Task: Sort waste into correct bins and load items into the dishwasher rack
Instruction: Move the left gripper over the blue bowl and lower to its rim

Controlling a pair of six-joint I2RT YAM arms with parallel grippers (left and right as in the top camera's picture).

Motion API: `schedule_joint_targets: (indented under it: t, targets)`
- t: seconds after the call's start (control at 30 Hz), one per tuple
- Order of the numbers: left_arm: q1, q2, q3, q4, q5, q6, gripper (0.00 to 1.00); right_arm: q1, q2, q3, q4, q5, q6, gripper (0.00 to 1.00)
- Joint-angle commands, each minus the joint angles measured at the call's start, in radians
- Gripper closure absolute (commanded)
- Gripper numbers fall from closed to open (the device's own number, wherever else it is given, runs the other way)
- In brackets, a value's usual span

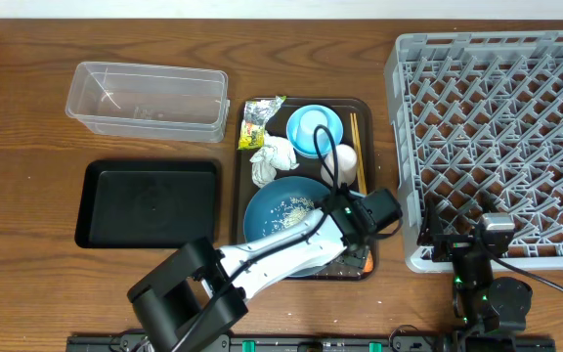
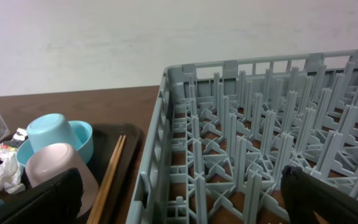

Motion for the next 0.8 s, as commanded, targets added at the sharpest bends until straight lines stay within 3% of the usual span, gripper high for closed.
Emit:
schedule_joint_targets:
  t: [0.0, 0.47, 0.77]
  targets:
    - [-0.001, 0.027, 0.016, -0.007, -0.051, -0.024, 0.32, -0.012, -0.007, -0.002, -0.002, 0.003, -0.003, 0.01]
    - [-0.019, 0.035, 0.010, -0.010, -0.051, -0.032, 0.50, -0.012, -0.007, -0.002, -0.002, 0.003, -0.003, 0.01]
    - [-0.033, 0.035, -0.009, -0.010, -0.051, -0.032, 0.53, -0.012, -0.007, -0.002, -0.002, 0.003, -0.003, 0.01]
